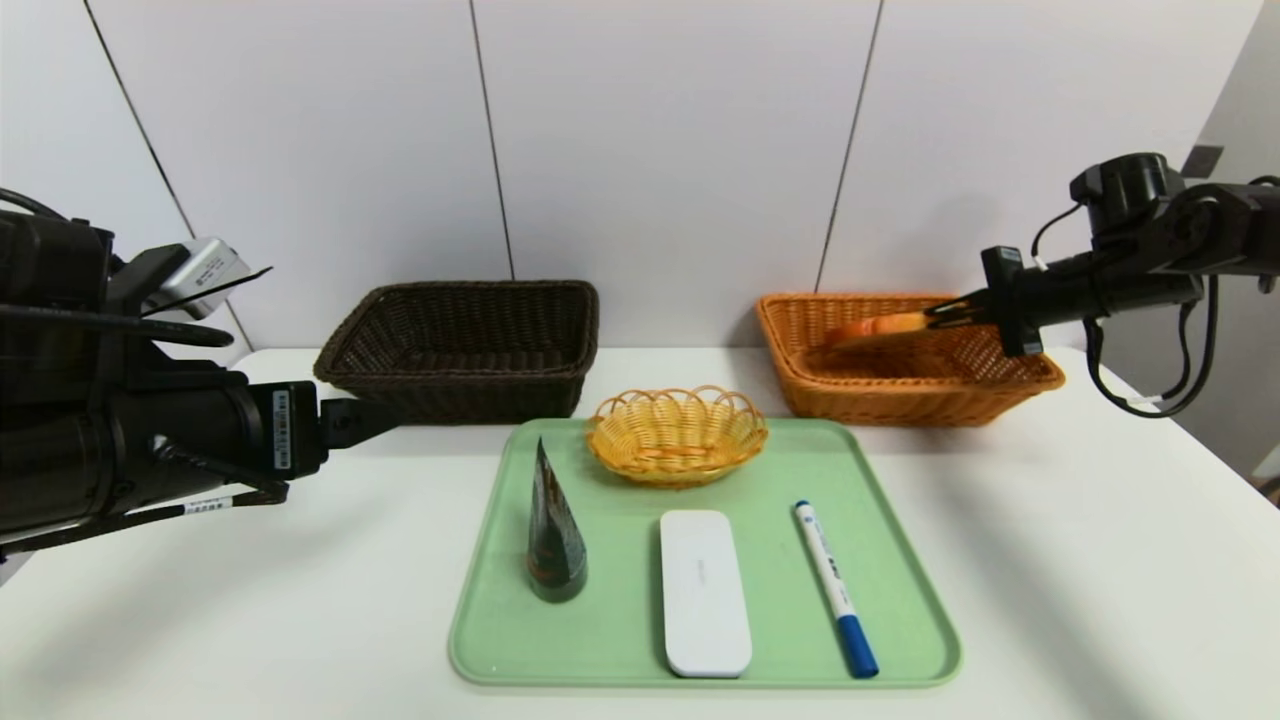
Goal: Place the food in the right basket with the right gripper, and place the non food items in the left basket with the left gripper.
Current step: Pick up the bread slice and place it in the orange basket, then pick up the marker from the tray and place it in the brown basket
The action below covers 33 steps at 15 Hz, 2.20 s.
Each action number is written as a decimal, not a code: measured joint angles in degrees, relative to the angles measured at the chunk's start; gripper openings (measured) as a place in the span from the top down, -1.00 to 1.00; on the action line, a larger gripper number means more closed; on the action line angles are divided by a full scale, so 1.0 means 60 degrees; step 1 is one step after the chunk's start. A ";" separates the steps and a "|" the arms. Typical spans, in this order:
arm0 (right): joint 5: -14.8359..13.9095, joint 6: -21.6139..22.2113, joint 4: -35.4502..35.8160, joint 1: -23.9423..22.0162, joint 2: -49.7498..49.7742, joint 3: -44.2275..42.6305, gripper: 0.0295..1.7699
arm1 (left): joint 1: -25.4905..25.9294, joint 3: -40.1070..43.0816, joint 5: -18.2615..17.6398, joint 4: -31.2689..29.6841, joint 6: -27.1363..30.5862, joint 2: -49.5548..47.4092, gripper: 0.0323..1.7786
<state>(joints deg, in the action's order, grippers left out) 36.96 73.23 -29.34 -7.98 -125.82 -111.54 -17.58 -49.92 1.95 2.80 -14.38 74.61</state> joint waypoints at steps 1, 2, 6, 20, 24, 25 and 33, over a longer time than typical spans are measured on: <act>0.0004 -0.0008 0.0004 0.0000 -0.0035 0.0000 0.94 | 0.0000 0.0000 0.0008 0.0000 0.0000 0.0006 -0.90; -0.0004 -0.0008 0.0000 0.0000 -0.0069 0.0000 0.94 | 0.0000 0.0000 0.0008 -0.0004 0.0000 0.0014 -0.90; 0.0000 0.0033 0.0063 -0.0014 -0.0108 0.0000 0.41 | 0.0000 -0.0008 0.0008 -0.0004 -0.0004 0.0033 -0.90; -0.0396 -0.3440 -0.1252 0.1577 0.2956 -0.0028 -0.71 | -0.0179 -0.0071 0.0412 -0.0872 0.0073 -0.0037 -0.90; -0.2739 -0.7515 -0.2690 0.2363 0.3775 0.0274 -0.80 | -0.0291 -0.0067 0.0473 -0.0733 0.0069 -0.0049 -0.90; -0.3452 -0.8546 -0.2818 0.2534 0.3968 0.0634 -0.82 | -0.0309 -0.0071 0.0477 -0.0727 0.0073 -0.0049 -0.90; -0.5730 -1.0841 -0.3944 0.5234 0.4909 0.2530 -0.89 | -0.0492 0.0140 0.0473 -0.0723 0.0069 -0.0154 -0.90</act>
<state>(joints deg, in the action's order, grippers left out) 2.58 8.18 -53.00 23.42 -96.37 -96.37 -20.53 -49.08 4.79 -1.54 -13.97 73.68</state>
